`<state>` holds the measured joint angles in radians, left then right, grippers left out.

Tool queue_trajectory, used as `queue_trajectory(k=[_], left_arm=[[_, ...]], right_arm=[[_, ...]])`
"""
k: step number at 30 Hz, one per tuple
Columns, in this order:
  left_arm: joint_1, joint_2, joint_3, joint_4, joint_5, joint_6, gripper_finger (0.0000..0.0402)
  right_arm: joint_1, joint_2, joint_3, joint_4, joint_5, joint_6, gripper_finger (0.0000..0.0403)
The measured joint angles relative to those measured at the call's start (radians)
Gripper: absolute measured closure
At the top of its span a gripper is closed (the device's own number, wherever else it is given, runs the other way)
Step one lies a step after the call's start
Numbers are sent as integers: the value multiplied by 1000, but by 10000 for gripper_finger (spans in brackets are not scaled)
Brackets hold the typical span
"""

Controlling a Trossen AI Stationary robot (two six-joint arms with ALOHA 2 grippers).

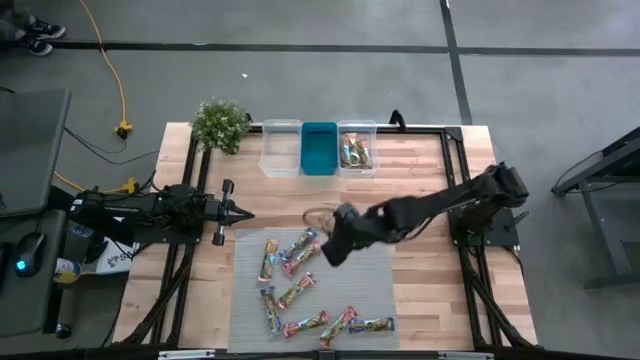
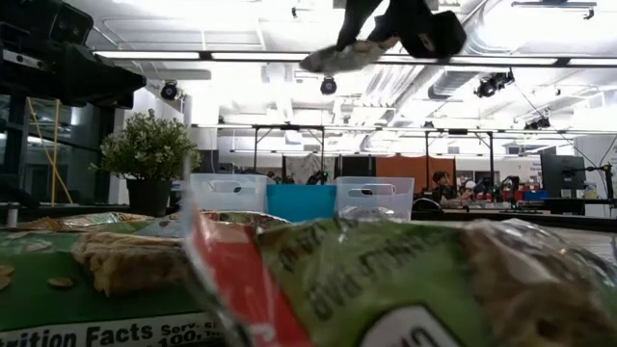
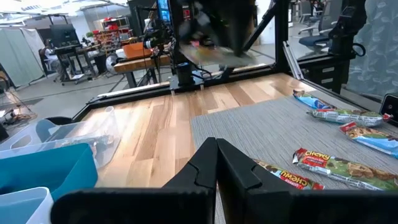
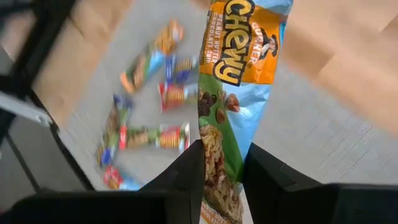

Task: Pick and place Granola Bars by type
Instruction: Put the orange granola bar into the right transparent bin

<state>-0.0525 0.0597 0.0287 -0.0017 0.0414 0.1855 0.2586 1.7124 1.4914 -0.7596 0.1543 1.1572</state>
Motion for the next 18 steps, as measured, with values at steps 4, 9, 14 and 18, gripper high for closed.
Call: queue_trajectory(k=[4,9,14,18], left_arm=[[0,0,0,0,0,0,401],[0,0,0,0,0,0,401],[0,0,0,0,0,0,401],[0,0,0,0,0,0,401]], right_arm=[[-60,-78,0,-18,42,-62,320],[-147,-161,0,-23,75,-153,320],[-254,-219,0,-37,75,-242,320],[-341,-248,0,-37,58,-310,320]])
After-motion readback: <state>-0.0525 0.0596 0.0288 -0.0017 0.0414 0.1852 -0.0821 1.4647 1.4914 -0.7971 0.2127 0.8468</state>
